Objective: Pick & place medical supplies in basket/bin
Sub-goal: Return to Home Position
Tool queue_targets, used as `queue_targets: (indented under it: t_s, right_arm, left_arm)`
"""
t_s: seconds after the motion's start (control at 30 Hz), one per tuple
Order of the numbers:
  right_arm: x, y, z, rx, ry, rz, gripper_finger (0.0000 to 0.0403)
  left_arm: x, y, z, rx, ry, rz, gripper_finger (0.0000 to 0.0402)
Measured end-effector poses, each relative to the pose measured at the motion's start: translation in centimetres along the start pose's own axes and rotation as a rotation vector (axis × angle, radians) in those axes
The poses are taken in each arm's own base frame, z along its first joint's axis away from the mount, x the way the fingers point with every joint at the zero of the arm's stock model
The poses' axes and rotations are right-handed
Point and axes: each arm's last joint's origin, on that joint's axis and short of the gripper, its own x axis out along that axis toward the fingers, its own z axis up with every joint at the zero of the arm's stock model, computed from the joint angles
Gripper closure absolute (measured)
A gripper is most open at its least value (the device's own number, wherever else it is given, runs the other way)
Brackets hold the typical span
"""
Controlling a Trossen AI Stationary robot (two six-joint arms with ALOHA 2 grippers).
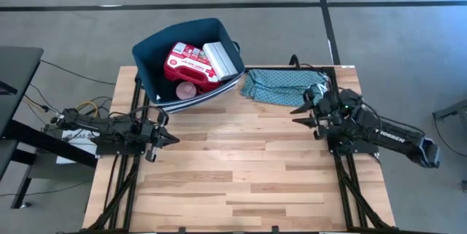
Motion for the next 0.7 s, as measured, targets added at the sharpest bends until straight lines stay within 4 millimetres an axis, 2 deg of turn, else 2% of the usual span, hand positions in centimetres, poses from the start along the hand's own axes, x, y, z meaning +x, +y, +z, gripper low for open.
queue_targets:
  t_s: [0.13,0.3,0.4,0.7]
  right_arm:
    - [0.7,0.8,-0.7,-0.008,0.03,-0.019,0.028]
    - [0.8,1.8,-3.2,-0.041,-0.038,-0.065,0.028]
    - [0.9,2.1,-3.4,0.004,-0.021,-0.084,0.028]
    - [0.9,2.1,-3.5,-0.005,-0.009,-0.106,0.028]
  left_arm:
    - [0.0,0.0,0.0,-0.032,0.0,0.0,0.0398]
    - [0.0,0.0,0.0,-0.062,0.001,0.0,0.0398]
    - [0.0,0.0,0.0,-0.062,0.001,0.0,0.0397]
    - [0.0,0.0,0.0,-0.062,0.001,0.001,0.0397]
